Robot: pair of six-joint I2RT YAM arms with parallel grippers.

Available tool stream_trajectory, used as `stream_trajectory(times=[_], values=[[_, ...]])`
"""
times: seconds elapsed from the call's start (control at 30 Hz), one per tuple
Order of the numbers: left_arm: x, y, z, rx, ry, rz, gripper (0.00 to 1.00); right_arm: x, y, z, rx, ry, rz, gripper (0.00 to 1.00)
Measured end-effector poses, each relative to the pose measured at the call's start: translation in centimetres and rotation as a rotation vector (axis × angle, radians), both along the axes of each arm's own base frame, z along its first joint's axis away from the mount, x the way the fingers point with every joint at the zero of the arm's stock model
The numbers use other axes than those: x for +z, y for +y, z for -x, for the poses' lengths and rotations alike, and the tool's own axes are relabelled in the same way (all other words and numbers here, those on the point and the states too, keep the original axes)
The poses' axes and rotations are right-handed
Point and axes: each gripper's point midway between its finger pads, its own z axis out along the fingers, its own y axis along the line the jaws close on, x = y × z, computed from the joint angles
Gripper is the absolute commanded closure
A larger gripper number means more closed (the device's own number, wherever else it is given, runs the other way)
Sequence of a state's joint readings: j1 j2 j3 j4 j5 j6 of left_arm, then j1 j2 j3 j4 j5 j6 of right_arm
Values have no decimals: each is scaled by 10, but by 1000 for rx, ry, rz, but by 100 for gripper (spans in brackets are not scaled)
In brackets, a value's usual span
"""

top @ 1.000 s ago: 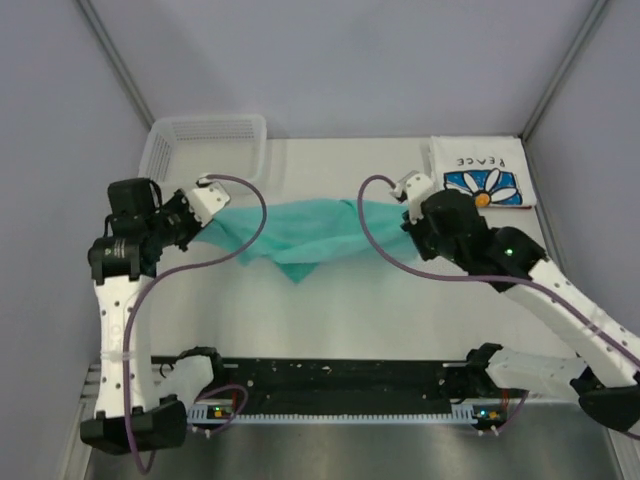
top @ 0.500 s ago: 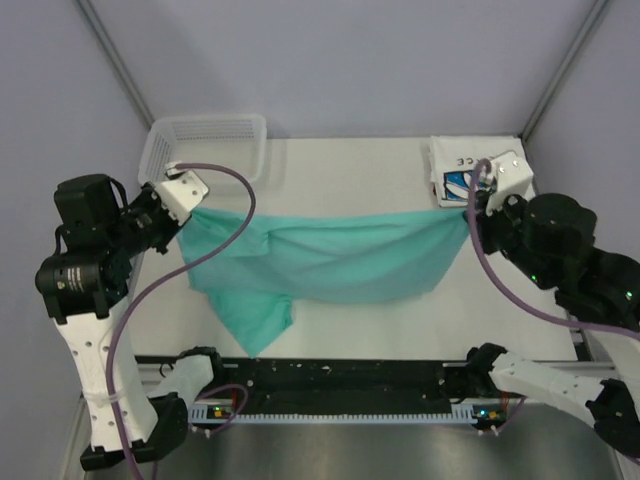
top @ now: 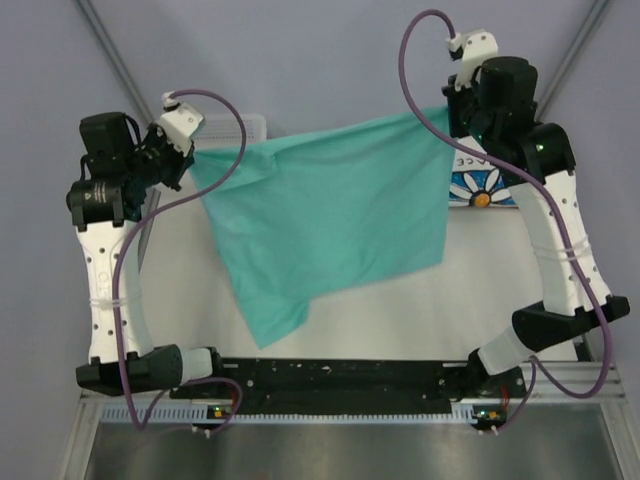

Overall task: Fold and stack the t-shirts
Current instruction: Flatten out the tshirt

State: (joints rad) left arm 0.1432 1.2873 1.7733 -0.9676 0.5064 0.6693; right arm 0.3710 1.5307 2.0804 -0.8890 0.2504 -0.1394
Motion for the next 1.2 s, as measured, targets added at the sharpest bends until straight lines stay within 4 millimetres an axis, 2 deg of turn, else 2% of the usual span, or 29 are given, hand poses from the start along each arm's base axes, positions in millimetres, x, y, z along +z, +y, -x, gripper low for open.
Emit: stream_trajectory(times=[0.07, 0.13, 0.27, 0.37, 0.43, 0.57, 0.67, 0.77, 0.87, 0.93, 1.0, 1.1, 1.17, 1.2], values=[[8, -1, -3, -1, -26, 7, 100, 15, 0, 1, 9, -36, -3, 100], [22, -3, 0, -8, -68, 7, 100, 29, -4, 11, 15, -68, -7, 100], [49, -8, 22, -24, -150, -2, 100, 56, -13, 54, 58, -135, -37, 100], [71, -13, 47, -39, -217, -24, 100, 75, -19, 98, 118, -200, -69, 100], [86, -17, 70, -48, -262, -42, 100, 86, -24, 130, 160, -244, -91, 100], [112, -23, 118, -57, -349, -80, 100, 106, -29, 180, 234, -323, -129, 100], [136, -27, 152, -57, -423, -101, 100, 115, -33, 210, 270, -366, -148, 100], [158, -31, 174, -55, -497, -114, 100, 117, -36, 224, 283, -383, -155, 100], [160, -31, 178, -55, -503, -114, 100, 110, -38, 221, 270, -363, -147, 100], [154, -31, 169, -60, -470, -104, 100, 96, -38, 209, 246, -317, -131, 100], [139, -30, 151, -73, -408, -87, 100, 78, -36, 191, 216, -257, -107, 100], [99, -31, 114, -106, -270, -50, 100, 37, -31, 150, 164, -126, -49, 100], [62, -30, 84, -128, -147, -19, 100, -1, -25, 118, 133, -15, -2, 100], [41, -29, 69, -138, -83, -3, 100, -27, -21, 97, 120, 52, 25, 100]])
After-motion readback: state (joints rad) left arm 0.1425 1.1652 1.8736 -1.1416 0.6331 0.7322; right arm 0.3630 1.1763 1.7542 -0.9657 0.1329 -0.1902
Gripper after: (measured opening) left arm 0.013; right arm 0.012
